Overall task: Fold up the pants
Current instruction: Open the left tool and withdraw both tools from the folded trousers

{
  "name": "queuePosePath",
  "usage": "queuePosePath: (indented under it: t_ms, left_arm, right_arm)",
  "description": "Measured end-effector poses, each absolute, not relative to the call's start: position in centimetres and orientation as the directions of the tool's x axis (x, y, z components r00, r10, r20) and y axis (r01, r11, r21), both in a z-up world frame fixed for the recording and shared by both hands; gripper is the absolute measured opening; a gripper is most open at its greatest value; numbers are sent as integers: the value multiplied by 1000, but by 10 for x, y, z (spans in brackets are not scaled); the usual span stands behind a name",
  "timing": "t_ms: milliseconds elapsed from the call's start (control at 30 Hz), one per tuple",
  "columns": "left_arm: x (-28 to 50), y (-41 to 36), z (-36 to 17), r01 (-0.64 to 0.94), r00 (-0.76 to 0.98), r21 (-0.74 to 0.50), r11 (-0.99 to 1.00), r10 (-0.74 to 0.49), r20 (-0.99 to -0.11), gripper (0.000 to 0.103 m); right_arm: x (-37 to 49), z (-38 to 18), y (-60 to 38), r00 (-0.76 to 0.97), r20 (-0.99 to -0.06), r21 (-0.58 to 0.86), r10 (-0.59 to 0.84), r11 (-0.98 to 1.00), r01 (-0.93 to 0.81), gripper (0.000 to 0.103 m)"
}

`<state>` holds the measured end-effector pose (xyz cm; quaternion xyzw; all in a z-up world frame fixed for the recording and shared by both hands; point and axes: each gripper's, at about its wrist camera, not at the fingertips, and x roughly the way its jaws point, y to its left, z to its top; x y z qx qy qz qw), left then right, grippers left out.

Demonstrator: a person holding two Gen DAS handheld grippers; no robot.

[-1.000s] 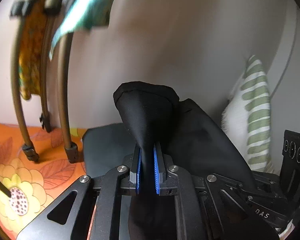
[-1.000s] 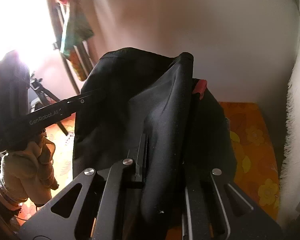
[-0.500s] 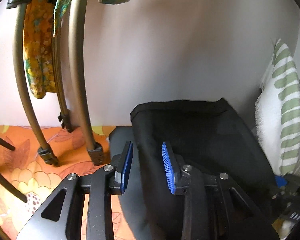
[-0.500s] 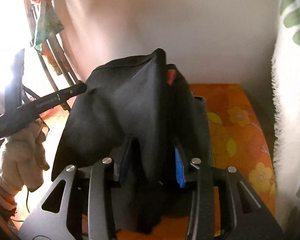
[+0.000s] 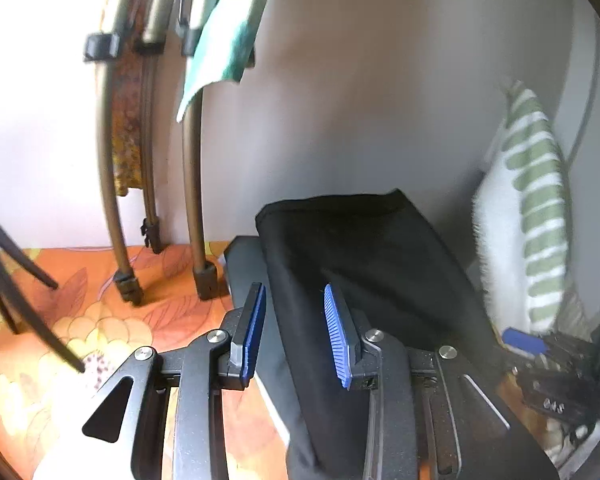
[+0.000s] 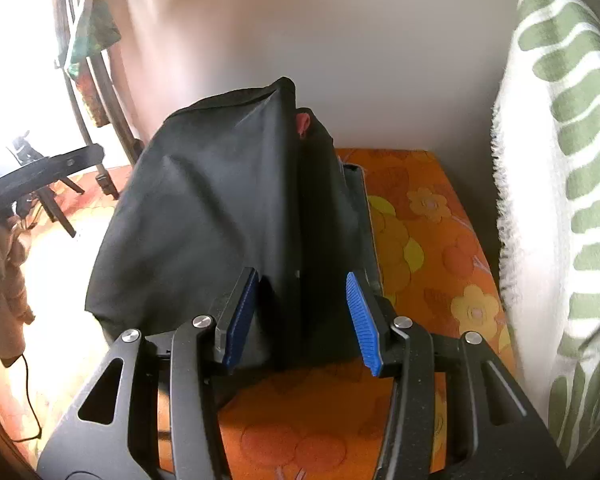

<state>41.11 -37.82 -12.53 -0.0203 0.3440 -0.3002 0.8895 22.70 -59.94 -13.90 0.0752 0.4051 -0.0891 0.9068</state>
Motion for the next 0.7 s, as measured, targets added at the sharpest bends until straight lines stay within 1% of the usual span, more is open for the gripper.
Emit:
queuePosePath:
  t_ms: [67,100,133,267,333,367,433,533,600,700]
  left_arm:
    - [398,-370,-121,532,573,-247,810,-559,-599,36]
    - [389,-365,-118,535,570,-251,807,-564,-597,44]
    - [383,-362,-116,535,569,-254,806,-566,-597,48]
    - [349,-346,-110,550,552,-260,794,-579,-601,49]
    - [327,-337,-105,550,548,-270,790,-585,-598,57]
    - [321,-334,-103,548,550,-273,791,-587,-594,58]
    - [303,-324,-99,545,551,-287,788,-594,-586,59]
    - [280,-314,-93,552,545,-290,782,-601,-585,60]
    - [263,-305,-87,559,545,-289,778,-606,-579,62]
    - [240,-295,-81,561,554,-273,781,-600,-577,63]
  right_arm:
    - [216,-133,-596,663,-743,78,-95,971,227,47]
    - [210,-130,-595,668,-739,87,-89,970,226,47]
    - [203,-127,-593,674,-734,91,-89,969,228,48]
    - [175,-113,-582,692,-718,110,-81,967,228,49]
    - [162,-106,-574,703,-707,114,-80,968,225,49]
    - [154,-101,-570,708,-702,118,-79,967,225,51]
    - [139,-92,-562,724,-685,128,-77,966,223,55]
    - [120,-82,-548,740,-668,127,-80,967,220,55]
    - [109,-77,-538,742,-663,110,-97,968,225,55]
    - [93,-71,-521,744,-657,80,-120,971,227,55]
